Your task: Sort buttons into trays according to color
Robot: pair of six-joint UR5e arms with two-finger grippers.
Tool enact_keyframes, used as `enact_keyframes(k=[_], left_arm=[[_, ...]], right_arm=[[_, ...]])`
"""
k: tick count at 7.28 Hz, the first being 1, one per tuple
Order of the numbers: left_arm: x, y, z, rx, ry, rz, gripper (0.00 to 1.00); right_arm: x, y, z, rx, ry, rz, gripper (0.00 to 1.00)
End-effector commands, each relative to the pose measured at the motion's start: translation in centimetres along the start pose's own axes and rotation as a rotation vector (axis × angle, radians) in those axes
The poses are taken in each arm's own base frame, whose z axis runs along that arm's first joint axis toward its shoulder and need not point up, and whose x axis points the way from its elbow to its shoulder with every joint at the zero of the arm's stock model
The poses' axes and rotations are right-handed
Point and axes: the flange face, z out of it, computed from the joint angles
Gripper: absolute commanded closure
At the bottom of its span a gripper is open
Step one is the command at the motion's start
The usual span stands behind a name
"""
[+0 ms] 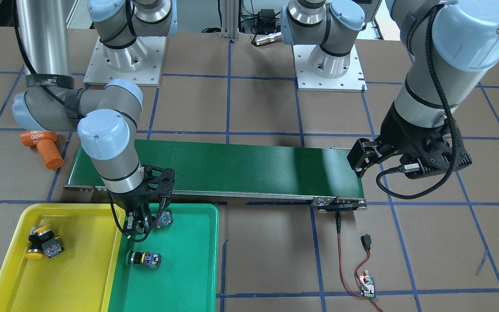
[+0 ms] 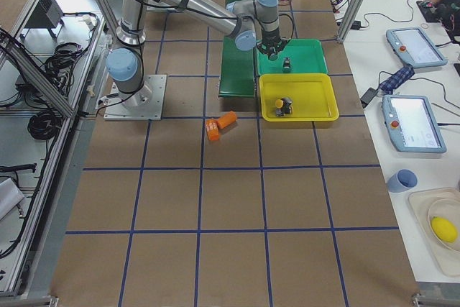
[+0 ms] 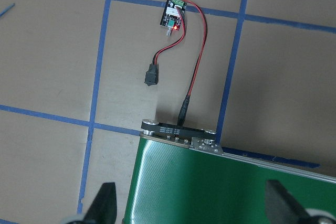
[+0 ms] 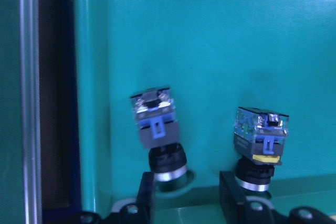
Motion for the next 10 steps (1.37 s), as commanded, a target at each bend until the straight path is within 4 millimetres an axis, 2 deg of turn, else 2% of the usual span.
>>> enact_keyframes(k=[1, 2, 4, 6, 7, 8, 9, 10], left_arm=[[0.0, 0.0, 0.0, 0.000, 0.000, 0.000, 0.00], [0.0, 0.0, 0.0, 0.000, 0.000, 0.000, 0.00], [0.2, 0.1, -0.3, 0.004, 0.008, 0.000, 0.00], [0.1, 0.0, -0.4, 0.004, 0.008, -0.004, 0.00], [-0.2, -0.8, -1.2, 0.017, 0.008, -0.021, 0.00], [-0.2, -1.4, -1.5, -0.022, 0.003, -0.018, 0.00], [0.1, -1.7, -2.0, -0.030, 0.005, -0.014, 0.00], [0.2, -1.7, -1.9, -0.031, 0.005, -0.013, 0.00]], right_arm=[[0.2, 0.0, -1.8, 0.002, 0.027, 0.038, 0.00], [0.3, -0.1, -5.2, 0.010, 0.080, 0.087, 0.00], [0.9, -0.4, -11.0, 0.045, 0.130, 0.187, 0.00], [1.1, -0.5, -19.0, 0.031, 0.023, 0.196, 0.00], [0.0, -0.5, -22.4, 0.027, -0.001, 0.217, 0.00], [-0.7, -0.3, -24.7, 0.031, 0.027, 0.231, 0.00], [-1.4, -0.3, -26.0, 0.033, 0.034, 0.310, 0.00], [-2.1, -0.2, -25.3, 0.017, -0.030, 0.481, 0.00]])
